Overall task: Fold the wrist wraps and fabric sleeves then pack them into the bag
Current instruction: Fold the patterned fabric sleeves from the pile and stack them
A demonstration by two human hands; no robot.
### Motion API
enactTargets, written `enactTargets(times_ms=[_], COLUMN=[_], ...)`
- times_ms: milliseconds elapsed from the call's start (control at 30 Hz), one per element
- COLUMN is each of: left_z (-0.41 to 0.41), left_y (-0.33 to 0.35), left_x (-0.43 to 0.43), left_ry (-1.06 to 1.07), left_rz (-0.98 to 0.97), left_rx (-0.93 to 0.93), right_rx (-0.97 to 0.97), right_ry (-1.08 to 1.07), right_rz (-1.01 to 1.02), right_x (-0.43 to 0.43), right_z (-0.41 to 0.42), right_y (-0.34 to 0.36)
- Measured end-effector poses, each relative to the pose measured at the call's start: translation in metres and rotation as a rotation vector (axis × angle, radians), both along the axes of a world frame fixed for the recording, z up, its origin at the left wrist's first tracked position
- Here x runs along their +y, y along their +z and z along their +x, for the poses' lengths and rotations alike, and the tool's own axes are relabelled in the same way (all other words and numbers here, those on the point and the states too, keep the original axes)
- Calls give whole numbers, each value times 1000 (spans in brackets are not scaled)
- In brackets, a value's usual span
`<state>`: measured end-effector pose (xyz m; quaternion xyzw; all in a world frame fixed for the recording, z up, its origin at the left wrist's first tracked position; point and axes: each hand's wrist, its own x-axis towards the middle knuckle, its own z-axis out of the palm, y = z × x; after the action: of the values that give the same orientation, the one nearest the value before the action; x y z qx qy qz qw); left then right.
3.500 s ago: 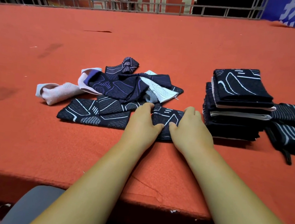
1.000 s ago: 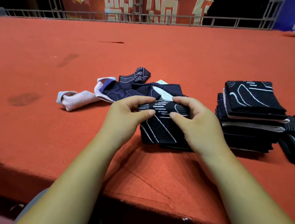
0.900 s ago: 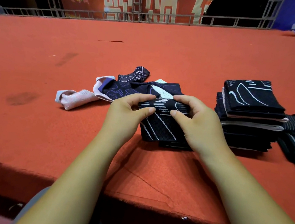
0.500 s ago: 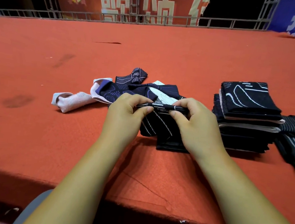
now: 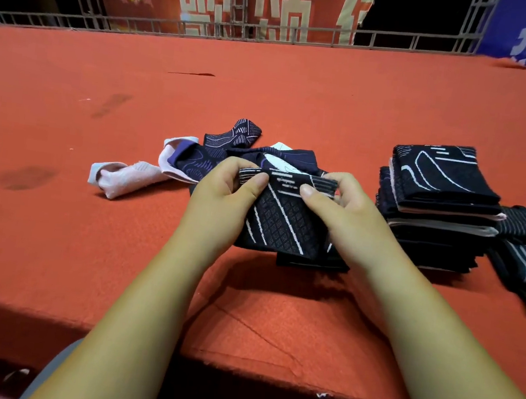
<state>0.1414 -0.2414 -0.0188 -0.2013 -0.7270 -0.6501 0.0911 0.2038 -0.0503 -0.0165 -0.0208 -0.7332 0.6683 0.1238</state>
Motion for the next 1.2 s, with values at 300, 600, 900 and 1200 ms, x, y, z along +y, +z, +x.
enactTargets(times_ms=[300, 600, 900, 1200], left_z=[1, 5, -6, -5], left_y=[-7, -14, -28, -48], left_x=[13, 24, 42, 48], left_ry=[-31, -126, -13, 95], left_rz=[67, 54, 99, -384], left_rx=[-211, -361, -386, -182], right_rx=[-45, -105, -120, -302], right_ry=[-110, -243, -333, -307], right_rz=[35, 41, 418, 843], right_x=[0, 10, 22, 19], right_z=[-5, -11, -11, -11], right_y=[-8, -15, -14, -34])
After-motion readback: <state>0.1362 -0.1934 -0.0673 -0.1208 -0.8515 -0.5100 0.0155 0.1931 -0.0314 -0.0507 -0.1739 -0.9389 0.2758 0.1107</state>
